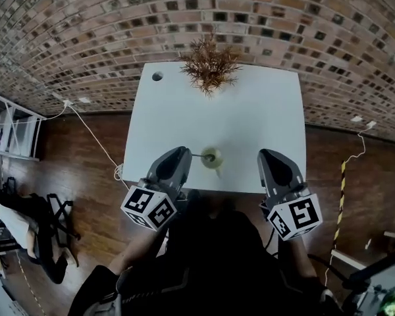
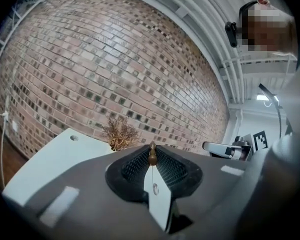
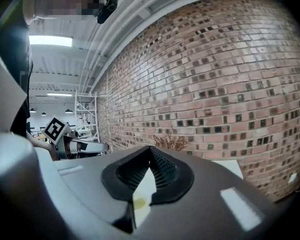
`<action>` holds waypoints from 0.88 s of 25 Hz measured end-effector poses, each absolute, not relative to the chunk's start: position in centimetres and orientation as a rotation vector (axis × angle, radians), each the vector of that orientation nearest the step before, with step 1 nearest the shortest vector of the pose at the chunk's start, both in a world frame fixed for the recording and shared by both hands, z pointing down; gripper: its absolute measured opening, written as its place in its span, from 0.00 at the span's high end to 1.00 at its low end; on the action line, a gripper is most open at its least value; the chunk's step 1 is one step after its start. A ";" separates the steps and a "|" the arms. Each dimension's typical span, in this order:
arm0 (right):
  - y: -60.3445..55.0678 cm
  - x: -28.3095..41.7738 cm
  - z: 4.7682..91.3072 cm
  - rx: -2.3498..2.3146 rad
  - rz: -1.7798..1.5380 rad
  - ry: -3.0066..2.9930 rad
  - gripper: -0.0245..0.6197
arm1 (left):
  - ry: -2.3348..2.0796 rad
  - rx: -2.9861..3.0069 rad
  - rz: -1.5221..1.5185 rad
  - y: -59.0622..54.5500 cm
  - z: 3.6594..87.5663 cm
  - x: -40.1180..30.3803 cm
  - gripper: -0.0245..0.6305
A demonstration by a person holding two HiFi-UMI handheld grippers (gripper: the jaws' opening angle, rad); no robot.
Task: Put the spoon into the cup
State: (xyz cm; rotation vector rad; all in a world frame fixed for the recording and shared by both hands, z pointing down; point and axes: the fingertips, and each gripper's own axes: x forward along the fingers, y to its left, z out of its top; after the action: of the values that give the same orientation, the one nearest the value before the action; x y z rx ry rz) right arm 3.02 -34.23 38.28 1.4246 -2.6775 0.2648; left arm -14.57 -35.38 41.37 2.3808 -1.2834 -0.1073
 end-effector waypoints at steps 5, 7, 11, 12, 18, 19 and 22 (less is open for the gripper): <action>-35.8 1.5 41.1 1.466 0.316 -2.616 0.95 | -1.198 2.405 -0.078 -38.1 43.4 -15.4 0.91; -36.3 1.2 42.2 1.477 0.334 -2.587 0.95 | -1.172 2.402 -0.064 -38.8 44.6 -15.5 0.91; -36.6 0.8 44.3 1.480 0.382 -2.534 0.95 | -1.119 2.407 0.009 -39.6 47.4 -14.8 0.91; -36.7 0.9 44.7 1.481 0.391 -2.523 0.95 | -1.111 2.407 0.032 -39.7 48.3 -14.5 0.91; -36.9 1.2 47.8 1.511 0.401 -2.471 0.95 | -1.095 2.363 0.160 -39.9 53.5 -13.5 0.91; -36.9 1.3 48.5 1.509 0.419 -2.459 0.95 | -1.084 2.361 0.168 -39.9 54.0 -13.3 0.91; -36.7 1.3 50.4 1.496 0.468 -2.427 0.95 | -1.055 2.362 0.190 -39.9 55.1 -12.5 0.91</action>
State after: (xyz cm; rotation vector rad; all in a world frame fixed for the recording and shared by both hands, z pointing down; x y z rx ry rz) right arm 1.28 -36.69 50.42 1.4960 -2.4267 0.4676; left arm -12.53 -39.94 55.13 2.3621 -1.0552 0.1898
